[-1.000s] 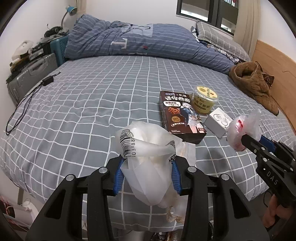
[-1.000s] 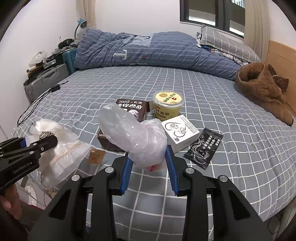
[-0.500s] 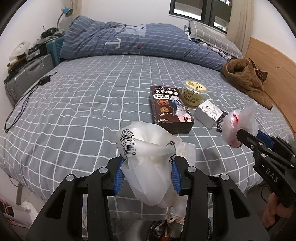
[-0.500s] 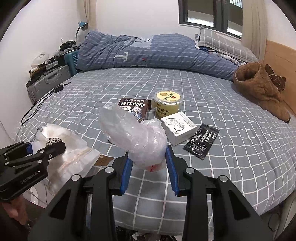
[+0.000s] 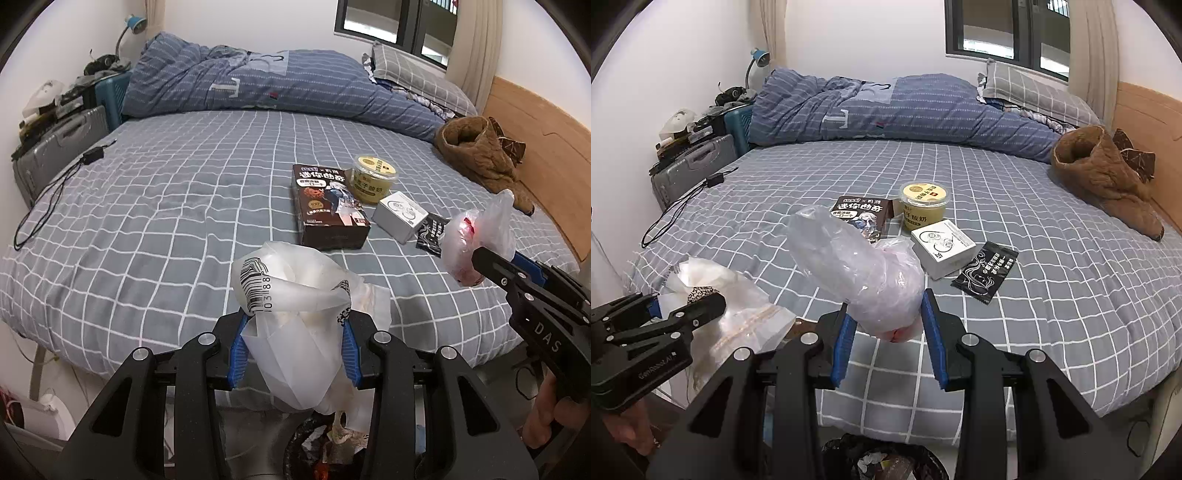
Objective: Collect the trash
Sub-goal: 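Carry the mesh bag and plastic bag off the bed down over the bin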
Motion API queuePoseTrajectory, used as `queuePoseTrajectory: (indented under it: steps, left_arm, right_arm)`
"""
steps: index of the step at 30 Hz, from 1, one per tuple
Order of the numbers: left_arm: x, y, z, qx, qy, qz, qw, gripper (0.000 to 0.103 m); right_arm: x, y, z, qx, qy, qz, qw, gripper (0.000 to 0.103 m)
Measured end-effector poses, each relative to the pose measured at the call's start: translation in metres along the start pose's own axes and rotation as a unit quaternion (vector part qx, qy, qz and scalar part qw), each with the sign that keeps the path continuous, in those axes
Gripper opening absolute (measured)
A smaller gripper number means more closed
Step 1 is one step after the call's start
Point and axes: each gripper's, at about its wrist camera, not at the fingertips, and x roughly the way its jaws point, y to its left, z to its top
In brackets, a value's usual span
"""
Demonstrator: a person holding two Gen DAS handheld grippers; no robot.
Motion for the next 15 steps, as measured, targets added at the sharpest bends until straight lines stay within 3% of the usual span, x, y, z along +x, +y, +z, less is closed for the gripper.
queuePoseTrajectory:
  steps: [15]
  left_arm:
    - [-0.018,-0.010,-0.018,0.002,-0.001,-0.002,1.0000,0.039]
  right_arm:
    - [-0.025,-0.006,-0.024,0.012,0.013,0.005,1.000,0.034]
